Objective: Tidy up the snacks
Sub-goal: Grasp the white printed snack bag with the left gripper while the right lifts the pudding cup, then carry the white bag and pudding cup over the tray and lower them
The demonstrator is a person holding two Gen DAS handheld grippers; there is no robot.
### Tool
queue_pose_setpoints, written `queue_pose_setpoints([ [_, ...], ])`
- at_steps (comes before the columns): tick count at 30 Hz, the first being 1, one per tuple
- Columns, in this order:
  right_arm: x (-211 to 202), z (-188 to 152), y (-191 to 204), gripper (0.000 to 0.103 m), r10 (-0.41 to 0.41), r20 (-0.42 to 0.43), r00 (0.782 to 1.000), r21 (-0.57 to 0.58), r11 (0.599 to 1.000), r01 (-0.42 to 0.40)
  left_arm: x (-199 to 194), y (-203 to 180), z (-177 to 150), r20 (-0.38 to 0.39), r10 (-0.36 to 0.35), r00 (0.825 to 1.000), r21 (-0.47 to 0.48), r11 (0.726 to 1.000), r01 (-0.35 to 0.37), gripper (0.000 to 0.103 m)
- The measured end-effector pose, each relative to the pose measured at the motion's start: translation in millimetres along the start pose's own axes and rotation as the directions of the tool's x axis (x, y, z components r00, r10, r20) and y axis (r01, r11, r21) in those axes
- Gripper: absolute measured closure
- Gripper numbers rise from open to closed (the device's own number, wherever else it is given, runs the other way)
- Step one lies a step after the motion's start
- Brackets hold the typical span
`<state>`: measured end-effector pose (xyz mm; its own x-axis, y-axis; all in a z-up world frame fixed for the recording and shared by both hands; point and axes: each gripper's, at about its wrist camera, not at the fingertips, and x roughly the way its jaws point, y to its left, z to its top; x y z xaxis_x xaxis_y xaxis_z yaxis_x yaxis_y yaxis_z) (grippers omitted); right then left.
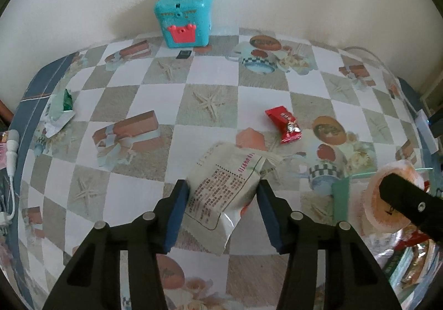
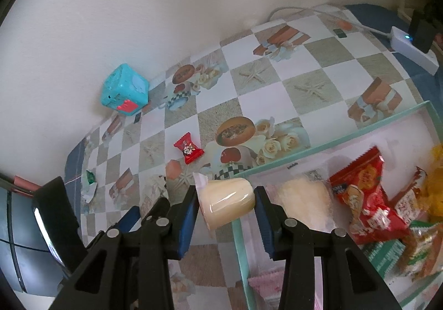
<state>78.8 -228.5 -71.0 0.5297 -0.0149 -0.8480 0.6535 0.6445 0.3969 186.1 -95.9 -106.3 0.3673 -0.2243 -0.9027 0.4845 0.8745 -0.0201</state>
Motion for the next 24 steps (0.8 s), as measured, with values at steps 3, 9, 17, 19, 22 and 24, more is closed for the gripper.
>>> queue_pose_setpoints([
  [3, -13.4, -3.2, -0.3, 0.06, 0.0, 0.008, 1.0, 0.0, 1.0, 0.0, -17.2, -0.5, 0.2, 0.011, -0.01, 1.0, -0.01, 1.0, 0.01, 0.053],
  [9, -46.3, -11.8, -0.2, 0.06, -0.002, 0.033, 0.999, -0.01, 1.0, 0.003, -48.8, -4.8, -10.0, 0.032, -0.009, 0.999, 0.003, 1.0, 0.009, 0.075],
  [17, -59.3, -30.7, -17.7, 0.06, -0.019, 0.022, 1.0, 0.002, 1.0, 0.019, -53.1, 9.5, -19.1, 0.03, -0.02, 0.999, -0.04, 0.999, 0.021, 0.065],
  [19, -54.6, -30.5, -24.0, 0.06, -0.028, 0.008, 1.0, 0.02, 0.999, 0.028, -46.3, 16.2, -21.3, 0.008, -0.035, 0.999, -0.063, 0.997, 0.036, 0.049],
  [22, -50.3, -28.9, -28.5, 0.06, -0.031, 0.0, 1.0, 0.029, 0.999, 0.031, -32.1, 16.3, -24.9, -0.033, -0.082, 0.996, -0.064, 0.995, 0.08, 0.046],
  [24, -48.7, -28.0, -29.4, 0.06, -0.03, -0.002, 1.0, 0.029, 0.999, 0.03, -20.7, 9.8, -28.5, -0.064, -0.065, 0.996, -0.031, 0.998, 0.063, 0.046],
])
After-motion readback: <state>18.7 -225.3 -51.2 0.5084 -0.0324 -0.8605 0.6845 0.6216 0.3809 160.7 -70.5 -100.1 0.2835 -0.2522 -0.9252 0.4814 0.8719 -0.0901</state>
